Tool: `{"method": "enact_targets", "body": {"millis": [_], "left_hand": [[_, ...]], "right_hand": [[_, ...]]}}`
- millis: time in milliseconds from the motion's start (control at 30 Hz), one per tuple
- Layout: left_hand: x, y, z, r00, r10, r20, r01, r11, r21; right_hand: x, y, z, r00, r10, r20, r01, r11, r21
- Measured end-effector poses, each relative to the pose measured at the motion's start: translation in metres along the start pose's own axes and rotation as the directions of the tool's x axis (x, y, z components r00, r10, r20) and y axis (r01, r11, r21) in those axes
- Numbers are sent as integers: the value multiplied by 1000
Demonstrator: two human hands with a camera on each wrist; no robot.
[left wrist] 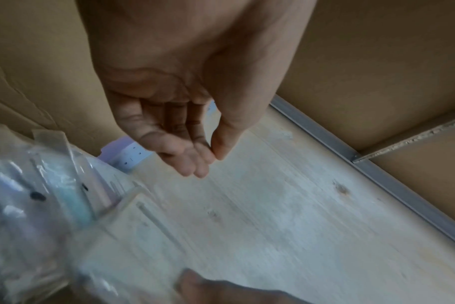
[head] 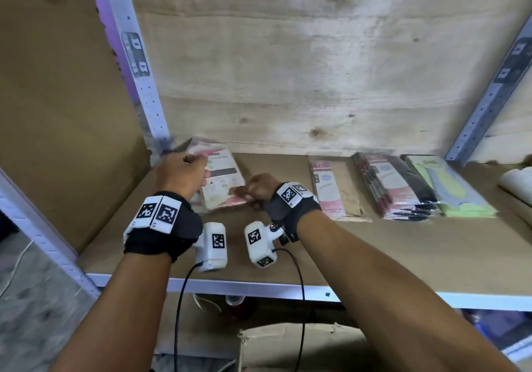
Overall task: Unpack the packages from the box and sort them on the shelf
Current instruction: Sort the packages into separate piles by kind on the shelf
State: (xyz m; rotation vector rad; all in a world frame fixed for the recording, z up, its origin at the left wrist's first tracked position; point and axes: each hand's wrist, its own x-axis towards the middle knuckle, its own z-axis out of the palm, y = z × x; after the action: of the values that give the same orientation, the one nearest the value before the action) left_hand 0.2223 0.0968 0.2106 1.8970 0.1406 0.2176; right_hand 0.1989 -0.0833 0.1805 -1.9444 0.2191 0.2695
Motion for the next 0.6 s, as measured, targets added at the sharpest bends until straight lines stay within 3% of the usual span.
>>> {"method": "enact_targets", "body": {"millis": [133,200,367,467,533,600], "left_hand": [[-9,3,27,985,-84,152,81,996,29],[-20,9,41,939,-174,296,199,978,-57],[-56,38,67,779,-169,604,420,856,-302],[-69,51,80,699,-119,705,551,719,-425],[-76,55,91,712,-79,697,526,718,-456],[-83,52,103,756,-79,650,464,766,-446]], "right_hand": [[-37,17,-45,999,-32,-42,40,979,201],[-61,22,-66,990,-93,-102,111,976,188],[-122,29,-101,907,-330,-263,349,937,30],[-148,38,-110,830,-487,-271,413,864,-288],[-161,47,-114,803,-554,-219,414,784,-463],[-166,57,-117,825,-533,-188,360,752,-552]]}}
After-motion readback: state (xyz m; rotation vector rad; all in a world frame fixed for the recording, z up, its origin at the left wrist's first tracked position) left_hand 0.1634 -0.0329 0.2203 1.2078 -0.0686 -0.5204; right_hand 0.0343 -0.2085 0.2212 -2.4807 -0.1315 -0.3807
